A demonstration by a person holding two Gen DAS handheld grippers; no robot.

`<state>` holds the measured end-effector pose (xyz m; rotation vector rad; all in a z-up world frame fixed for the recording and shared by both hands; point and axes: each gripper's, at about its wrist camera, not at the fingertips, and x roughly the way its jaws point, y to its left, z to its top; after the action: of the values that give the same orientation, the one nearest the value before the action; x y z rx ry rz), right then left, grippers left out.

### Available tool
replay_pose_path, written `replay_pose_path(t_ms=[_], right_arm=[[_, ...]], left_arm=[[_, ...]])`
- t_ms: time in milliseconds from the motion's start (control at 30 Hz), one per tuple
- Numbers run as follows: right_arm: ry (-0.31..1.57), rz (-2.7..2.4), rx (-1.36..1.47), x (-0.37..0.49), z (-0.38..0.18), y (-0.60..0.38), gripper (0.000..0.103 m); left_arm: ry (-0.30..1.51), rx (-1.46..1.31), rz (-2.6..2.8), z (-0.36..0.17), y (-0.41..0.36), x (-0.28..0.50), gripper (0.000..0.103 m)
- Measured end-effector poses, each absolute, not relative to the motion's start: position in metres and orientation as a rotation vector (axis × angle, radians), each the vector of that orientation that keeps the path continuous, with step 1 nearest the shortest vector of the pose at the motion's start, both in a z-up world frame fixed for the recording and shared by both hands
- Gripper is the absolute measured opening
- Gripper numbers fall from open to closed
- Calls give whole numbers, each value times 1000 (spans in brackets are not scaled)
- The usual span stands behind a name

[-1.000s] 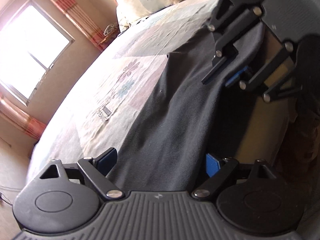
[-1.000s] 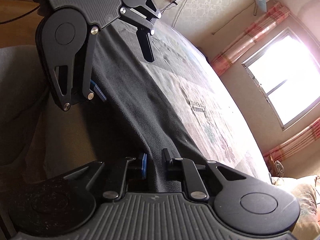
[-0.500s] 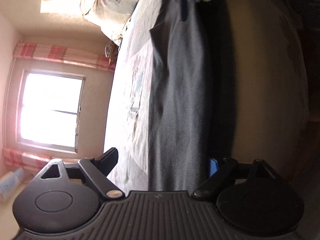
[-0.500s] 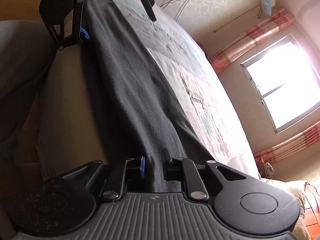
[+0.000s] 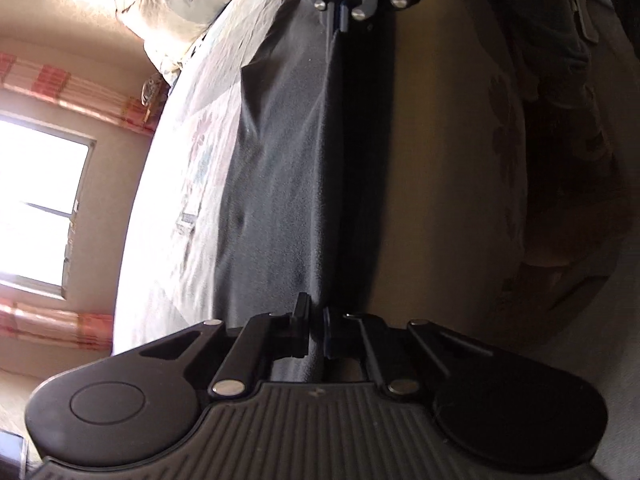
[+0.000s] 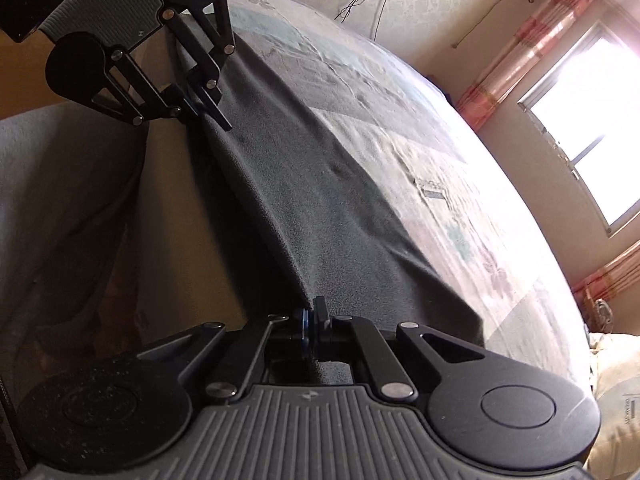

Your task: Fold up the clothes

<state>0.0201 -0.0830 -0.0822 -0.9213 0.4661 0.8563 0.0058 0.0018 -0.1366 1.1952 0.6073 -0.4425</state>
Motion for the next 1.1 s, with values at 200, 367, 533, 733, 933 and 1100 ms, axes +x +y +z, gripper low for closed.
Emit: replay_pose_path(t_ms=[200, 367, 533, 733, 933, 1100], right_arm=[[565, 896, -890, 27, -78, -89, 8], [603, 958, -729, 22, -43, -116, 12], [637, 912, -436, 60, -42, -96, 21], [701, 874, -343, 59, -86, -95, 30], [734, 772, -330, 55, -69, -136, 41], [753, 610, -204, 79, -74, -158, 45]], left_arm=[[710, 933, -474, -105, 21, 24, 10], [711, 677, -474, -61, 45, 45, 15], [778, 481, -447, -65, 64, 56, 30], [891, 276, -398, -96, 84, 63, 33], [909, 234, -340, -91, 105, 45, 43], [843, 146, -390, -82, 90, 76, 47]])
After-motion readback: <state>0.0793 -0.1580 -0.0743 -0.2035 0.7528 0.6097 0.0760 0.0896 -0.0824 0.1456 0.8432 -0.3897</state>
